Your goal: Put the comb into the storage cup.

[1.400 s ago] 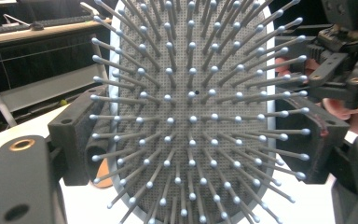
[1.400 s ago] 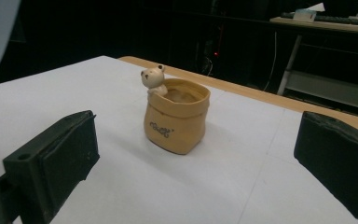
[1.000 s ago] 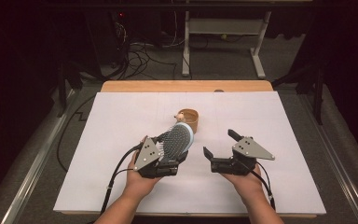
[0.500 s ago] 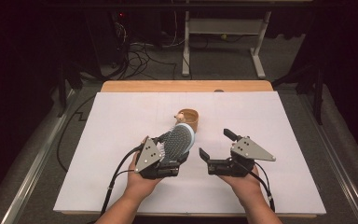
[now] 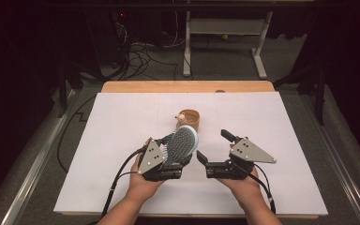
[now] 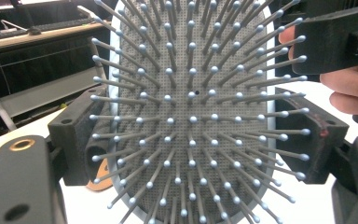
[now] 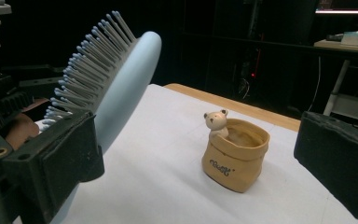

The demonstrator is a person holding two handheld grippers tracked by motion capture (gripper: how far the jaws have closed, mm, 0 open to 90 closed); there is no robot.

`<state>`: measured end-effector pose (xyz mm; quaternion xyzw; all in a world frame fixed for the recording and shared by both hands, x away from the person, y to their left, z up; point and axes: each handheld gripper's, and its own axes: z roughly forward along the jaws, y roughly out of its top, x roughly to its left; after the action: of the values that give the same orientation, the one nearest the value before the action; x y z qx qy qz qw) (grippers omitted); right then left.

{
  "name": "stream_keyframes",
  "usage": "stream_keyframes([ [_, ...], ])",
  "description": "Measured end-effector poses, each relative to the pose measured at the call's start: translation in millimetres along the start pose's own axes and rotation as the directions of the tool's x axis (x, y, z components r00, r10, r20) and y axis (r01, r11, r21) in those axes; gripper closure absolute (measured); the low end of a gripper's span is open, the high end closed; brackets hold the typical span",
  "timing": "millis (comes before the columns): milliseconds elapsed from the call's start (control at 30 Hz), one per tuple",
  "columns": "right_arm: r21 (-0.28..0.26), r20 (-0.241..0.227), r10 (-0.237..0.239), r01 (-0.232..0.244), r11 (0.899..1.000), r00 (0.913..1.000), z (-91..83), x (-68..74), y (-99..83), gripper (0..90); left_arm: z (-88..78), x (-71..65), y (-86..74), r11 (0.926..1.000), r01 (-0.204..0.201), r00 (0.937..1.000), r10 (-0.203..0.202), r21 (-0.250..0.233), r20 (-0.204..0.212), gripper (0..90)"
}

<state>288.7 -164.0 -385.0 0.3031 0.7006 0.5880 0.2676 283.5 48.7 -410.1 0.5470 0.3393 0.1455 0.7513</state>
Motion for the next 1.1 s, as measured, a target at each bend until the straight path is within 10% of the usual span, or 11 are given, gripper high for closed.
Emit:
stream_keyframes([
  [1100,-0.031,-0.102,0.04,-0.044,0.999,0.994,4.8,16.7,8.6,6.3,5.8,-16.2,-12.5,0.9993,-0.026,0.9993,0.025,0.028,0.027,20.5],
])
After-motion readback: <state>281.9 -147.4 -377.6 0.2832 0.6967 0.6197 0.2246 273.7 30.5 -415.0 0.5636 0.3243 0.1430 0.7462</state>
